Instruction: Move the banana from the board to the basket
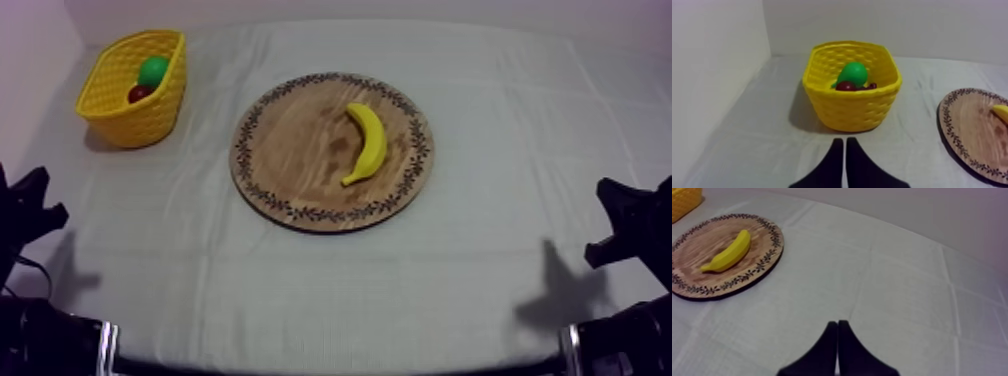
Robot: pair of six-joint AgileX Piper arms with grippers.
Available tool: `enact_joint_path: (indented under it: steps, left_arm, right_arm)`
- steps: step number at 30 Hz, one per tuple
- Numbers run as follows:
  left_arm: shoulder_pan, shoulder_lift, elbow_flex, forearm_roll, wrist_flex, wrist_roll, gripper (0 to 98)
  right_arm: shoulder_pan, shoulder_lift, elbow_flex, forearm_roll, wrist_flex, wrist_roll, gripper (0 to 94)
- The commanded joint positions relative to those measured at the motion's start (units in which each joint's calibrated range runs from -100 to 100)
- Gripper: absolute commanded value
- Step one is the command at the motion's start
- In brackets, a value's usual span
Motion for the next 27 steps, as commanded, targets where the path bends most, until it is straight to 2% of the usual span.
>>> enact_joint_path:
  steps: [1, 10, 17, 22, 27]
  left_arm:
    - [-0.08, 2.35, -3.51, -0.01, 0.67, -0.02, 0.0]
    - [0.25, 17.38, -21.37, 0.16, 5.41, -0.30, 0.0]
    - [1.79, 30.09, -37.70, -1.16, 11.69, 0.01, 0.0]
    - [3.68, 37.48, -48.15, -2.96, 15.22, 1.43, 0.0]
    - [8.74, 45.41, -59.22, -6.40, 19.78, 4.79, 0.0]
  right_arm:
    - [0.00, 0.00, -0.03, 0.02, -0.01, 0.00, 0.3]
    - [0.00, 0.00, -0.03, 0.02, -0.01, 0.00, 0.3]
    - [0.00, 0.00, -0.03, 0.02, -0.01, -0.01, 0.3]
    - [0.00, 0.00, -0.03, 0.02, -0.01, 0.00, 0.3]
    - [0.00, 0.00, -0.03, 0.02, -0.01, 0.00, 0.3]
